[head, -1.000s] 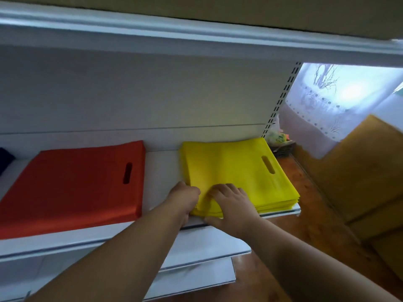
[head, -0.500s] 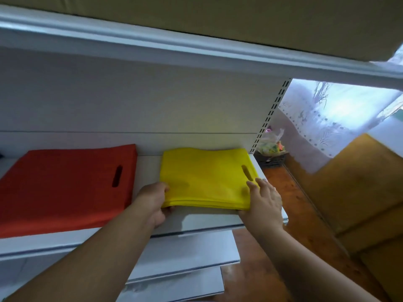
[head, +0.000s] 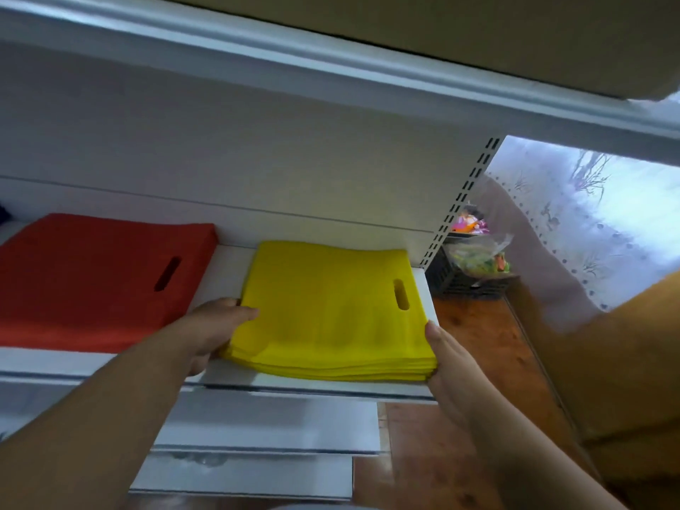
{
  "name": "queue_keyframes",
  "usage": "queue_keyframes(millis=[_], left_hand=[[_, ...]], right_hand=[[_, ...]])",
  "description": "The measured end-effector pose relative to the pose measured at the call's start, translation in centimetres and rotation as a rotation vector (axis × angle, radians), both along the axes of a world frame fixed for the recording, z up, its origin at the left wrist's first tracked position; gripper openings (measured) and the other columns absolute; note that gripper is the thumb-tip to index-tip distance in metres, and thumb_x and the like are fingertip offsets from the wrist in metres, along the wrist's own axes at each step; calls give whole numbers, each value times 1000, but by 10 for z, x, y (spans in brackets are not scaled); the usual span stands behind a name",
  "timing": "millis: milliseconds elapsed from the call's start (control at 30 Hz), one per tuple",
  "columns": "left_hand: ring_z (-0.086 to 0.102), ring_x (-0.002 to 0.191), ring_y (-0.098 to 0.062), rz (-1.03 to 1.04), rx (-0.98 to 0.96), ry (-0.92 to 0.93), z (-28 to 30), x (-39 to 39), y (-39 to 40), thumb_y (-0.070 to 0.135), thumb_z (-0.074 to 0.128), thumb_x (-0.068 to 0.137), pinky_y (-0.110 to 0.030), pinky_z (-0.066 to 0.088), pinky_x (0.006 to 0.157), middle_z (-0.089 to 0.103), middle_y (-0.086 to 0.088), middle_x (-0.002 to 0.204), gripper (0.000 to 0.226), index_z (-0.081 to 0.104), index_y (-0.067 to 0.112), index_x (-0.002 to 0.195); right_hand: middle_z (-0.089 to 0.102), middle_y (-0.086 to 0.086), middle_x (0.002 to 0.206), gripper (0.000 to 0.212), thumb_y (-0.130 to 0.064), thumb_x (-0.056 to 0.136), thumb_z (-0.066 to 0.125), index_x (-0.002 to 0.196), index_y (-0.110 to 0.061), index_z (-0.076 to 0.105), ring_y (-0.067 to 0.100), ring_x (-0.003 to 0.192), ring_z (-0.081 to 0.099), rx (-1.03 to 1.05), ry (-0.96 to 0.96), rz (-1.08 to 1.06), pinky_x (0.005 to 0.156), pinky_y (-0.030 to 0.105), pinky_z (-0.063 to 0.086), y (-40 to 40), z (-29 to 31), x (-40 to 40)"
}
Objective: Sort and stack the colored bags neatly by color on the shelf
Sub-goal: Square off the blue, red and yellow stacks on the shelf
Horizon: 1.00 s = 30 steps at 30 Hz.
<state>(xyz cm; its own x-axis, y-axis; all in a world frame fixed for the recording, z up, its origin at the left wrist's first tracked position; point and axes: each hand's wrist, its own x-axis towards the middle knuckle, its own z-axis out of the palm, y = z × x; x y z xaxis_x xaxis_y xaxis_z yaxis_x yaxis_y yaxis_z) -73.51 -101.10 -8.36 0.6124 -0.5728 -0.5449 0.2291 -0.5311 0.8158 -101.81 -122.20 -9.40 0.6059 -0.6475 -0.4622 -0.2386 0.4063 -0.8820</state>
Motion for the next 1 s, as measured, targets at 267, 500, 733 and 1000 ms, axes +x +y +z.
queue_keyframes(millis=[267,500,733,1000], left_hand=[[43,131,-32,219,57,-203,-3,-10,-23,23,56,99,-37,34,101,46,-9,144,46,47,9,141],[44,125,-13,14,16,-465,-4,-62,20,30,83,76,-30,36,99,41,12,141,95,28,23,153],[38,137,-21,-310,178,-632,-7,-36,31,36,89,67,-27,36,101,31,-4,158,127,-1,30,157],[42,134,-19,-283,82,-671,-14,-30,39,39,85,72,-19,36,99,38,1,153,114,10,27,157]], right_hand=[[69,-2,122,45,-42,90,65,131,-27,55,19,109,67,-103,108,322,93,40,53,-36,15,22],[38,-12,140,124,-52,60,88,154,-33,11,10,123,46,-733,344,510,100,27,44,-19,4,-13],[40,-8,146,122,-53,63,86,155,-33,7,16,123,49,-845,428,446,98,33,48,-12,0,-12],[36,-3,154,118,-57,67,79,157,-23,10,19,135,43,-925,509,335,107,37,42,7,5,-8]])
